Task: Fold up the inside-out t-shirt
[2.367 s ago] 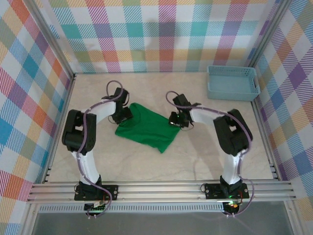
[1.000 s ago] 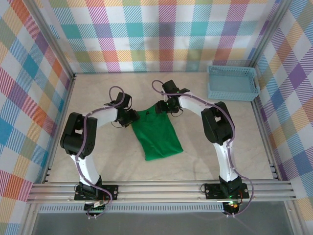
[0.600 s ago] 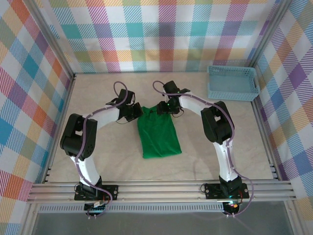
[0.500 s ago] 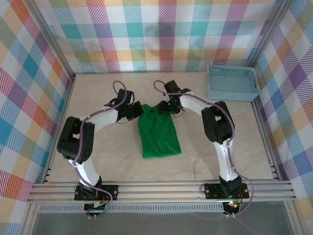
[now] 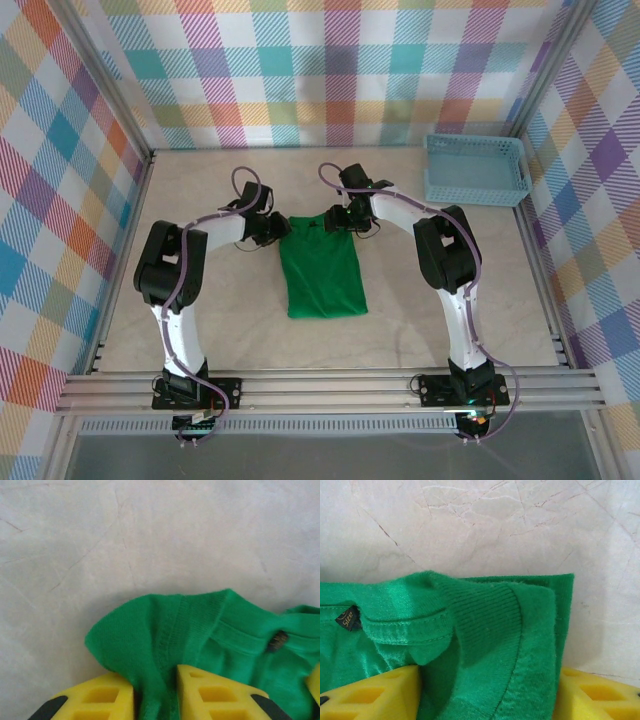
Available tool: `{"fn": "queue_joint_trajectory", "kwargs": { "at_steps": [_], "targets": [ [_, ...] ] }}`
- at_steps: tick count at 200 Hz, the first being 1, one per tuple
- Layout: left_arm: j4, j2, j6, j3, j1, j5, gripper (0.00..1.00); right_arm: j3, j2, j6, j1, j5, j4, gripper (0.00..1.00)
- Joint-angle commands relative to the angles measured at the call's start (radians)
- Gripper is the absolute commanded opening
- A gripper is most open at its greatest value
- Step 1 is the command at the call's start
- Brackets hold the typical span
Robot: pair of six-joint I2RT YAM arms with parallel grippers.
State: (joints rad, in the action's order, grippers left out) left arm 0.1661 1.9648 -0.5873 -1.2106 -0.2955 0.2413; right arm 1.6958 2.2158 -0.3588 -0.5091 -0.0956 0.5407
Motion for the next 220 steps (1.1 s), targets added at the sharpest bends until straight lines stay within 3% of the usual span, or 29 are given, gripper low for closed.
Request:
{"fn": "queue_joint_trajectory", "kwargs": {
  "at_steps": [1, 25, 58, 84, 108, 127, 170, 220],
  "targets": [
    [0.047, 0.046, -0.002, -0.039, 0.006, -0.005, 0.33, -0.004, 0.031, -0.035, -0.001, -0.033, 0.026, 0.63],
    [0.017, 0.090, -0.029, -0.047, 0.005, 0.051, 0.38, -0.008, 0.045, -0.053, -0.005, -0.063, 0.015, 0.55],
    [-0.031, 0.128, -0.049, -0.064, -0.007, 0.128, 0.35, -0.001, 0.057, -0.066, -0.009, -0.115, -0.004, 0.39],
    [-0.076, 0.135, -0.064, -0.070, -0.007, 0.184, 0.26, 0.003, 0.043, -0.069, -0.008, -0.112, -0.004, 0.29],
    [-0.138, 0.115, -0.087, -0.055, -0.005, 0.234, 0.10, 0.001, 0.027, -0.066, -0.006, -0.135, -0.013, 0.22],
    [-0.184, 0.057, -0.097, -0.014, -0.004, 0.232, 0.00, -0.012, 0.006, -0.066, -0.006, -0.132, -0.020, 0.18],
    [-0.272, -0.155, -0.106, 0.147, 0.016, 0.183, 0.00, -0.146, -0.125, -0.101, 0.038, -0.171, -0.124, 0.06],
    [-0.332, -0.368, -0.125, 0.273, 0.033, 0.151, 0.00, -0.274, -0.295, -0.142, 0.069, -0.292, -0.268, 0.02]
  ]
}}
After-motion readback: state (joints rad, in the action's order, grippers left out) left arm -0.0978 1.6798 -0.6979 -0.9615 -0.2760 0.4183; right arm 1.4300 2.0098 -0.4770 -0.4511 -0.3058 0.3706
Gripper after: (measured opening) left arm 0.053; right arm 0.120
